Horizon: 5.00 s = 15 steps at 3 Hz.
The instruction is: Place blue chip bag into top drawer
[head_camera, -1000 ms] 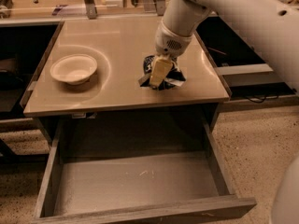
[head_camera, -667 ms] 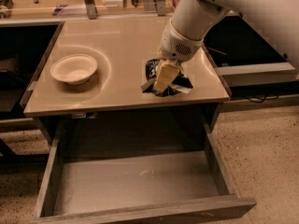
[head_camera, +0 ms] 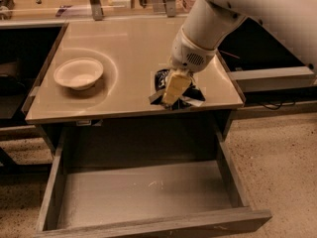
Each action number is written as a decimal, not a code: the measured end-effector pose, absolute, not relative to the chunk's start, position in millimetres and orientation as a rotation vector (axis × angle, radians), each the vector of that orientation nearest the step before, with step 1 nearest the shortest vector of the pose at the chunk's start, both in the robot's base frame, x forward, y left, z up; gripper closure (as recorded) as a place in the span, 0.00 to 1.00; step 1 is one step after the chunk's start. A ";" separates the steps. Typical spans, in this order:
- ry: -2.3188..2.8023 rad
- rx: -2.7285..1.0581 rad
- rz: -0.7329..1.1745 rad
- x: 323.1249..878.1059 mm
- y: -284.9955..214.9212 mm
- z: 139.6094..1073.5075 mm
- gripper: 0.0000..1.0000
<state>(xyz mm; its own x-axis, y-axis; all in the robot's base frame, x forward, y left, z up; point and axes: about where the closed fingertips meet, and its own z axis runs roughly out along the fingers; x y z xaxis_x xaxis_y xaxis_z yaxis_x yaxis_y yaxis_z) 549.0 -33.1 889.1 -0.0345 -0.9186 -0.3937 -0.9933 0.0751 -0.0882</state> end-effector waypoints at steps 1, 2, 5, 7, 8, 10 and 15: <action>2.049 -1.841 0.381 519.6 -20.0 881.9 1.00; 2.031 -1.845 0.535 487.8 10.5 866.6 1.00; 2.119 -1.715 0.676 430.3 27.4 839.8 1.00; 2.164 -1.652 0.807 399.4 45.2 798.7 1.00; 2.163 -1.653 0.806 399.6 45.1 799.2 1.00; 2.070 -1.569 0.911 422.0 85.9 739.2 1.00; 2.059 -1.444 0.942 451.3 112.7 657.0 0.59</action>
Offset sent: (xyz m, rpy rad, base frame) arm -0.0916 0.0733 -0.0379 0.1976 0.2092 0.0239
